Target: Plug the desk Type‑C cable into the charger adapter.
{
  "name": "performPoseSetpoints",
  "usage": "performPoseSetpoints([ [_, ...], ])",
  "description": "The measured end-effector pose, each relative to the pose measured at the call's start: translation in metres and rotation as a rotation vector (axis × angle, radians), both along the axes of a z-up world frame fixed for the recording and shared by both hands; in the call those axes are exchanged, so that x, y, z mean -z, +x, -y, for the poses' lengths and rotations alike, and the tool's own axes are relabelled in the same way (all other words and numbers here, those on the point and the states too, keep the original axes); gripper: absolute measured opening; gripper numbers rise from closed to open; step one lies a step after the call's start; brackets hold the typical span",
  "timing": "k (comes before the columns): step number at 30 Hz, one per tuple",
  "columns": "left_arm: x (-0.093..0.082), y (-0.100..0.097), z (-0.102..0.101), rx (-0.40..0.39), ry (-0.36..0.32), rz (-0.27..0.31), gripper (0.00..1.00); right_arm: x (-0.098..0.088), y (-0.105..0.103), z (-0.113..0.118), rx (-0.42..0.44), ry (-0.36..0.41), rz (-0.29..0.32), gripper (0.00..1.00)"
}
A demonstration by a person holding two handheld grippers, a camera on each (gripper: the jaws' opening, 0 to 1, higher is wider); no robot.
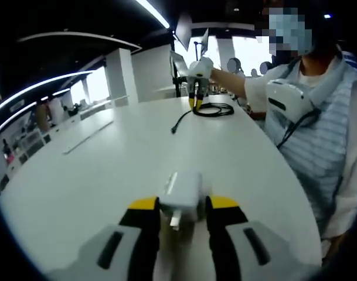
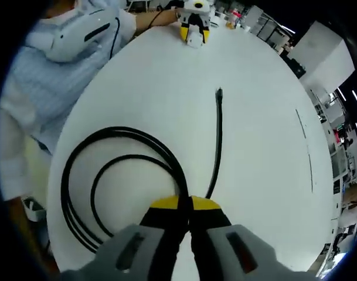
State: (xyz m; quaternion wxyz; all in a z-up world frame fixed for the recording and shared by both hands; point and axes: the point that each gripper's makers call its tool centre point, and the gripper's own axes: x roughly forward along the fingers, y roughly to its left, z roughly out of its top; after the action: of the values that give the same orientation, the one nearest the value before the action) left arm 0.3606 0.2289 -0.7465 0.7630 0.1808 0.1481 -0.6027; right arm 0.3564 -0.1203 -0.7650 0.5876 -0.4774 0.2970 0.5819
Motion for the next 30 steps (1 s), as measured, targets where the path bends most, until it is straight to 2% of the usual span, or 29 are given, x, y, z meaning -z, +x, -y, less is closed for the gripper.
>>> performPoseSetpoints([
  [11, 0.0, -0.001, 0.003, -0.001, 0.003, 0.005, 0.3, 0.001, -0.009, 0.0, -0.036, 0.017, -0.044, 0.04],
  [21, -0.001, -0.002, 0.006, -0.002, 0.004, 0.008, 0.3, -0.006, -0.004, 0.005, 0.018, 0.036, -0.07, 0.15],
  [25, -0.002, -0.001, 0.005, -0.003, 0.002, 0.012, 0.3, -0.022, 0.003, -0.007, 0.043, 0.121, -0.026, 0.15],
  [30, -0.001, -0.001, 0.007, -0.004, 0.004, 0.018, 0.3, -0.05, 0.015, -0.038, 0.051, 0.272, 0.032, 0.15],
])
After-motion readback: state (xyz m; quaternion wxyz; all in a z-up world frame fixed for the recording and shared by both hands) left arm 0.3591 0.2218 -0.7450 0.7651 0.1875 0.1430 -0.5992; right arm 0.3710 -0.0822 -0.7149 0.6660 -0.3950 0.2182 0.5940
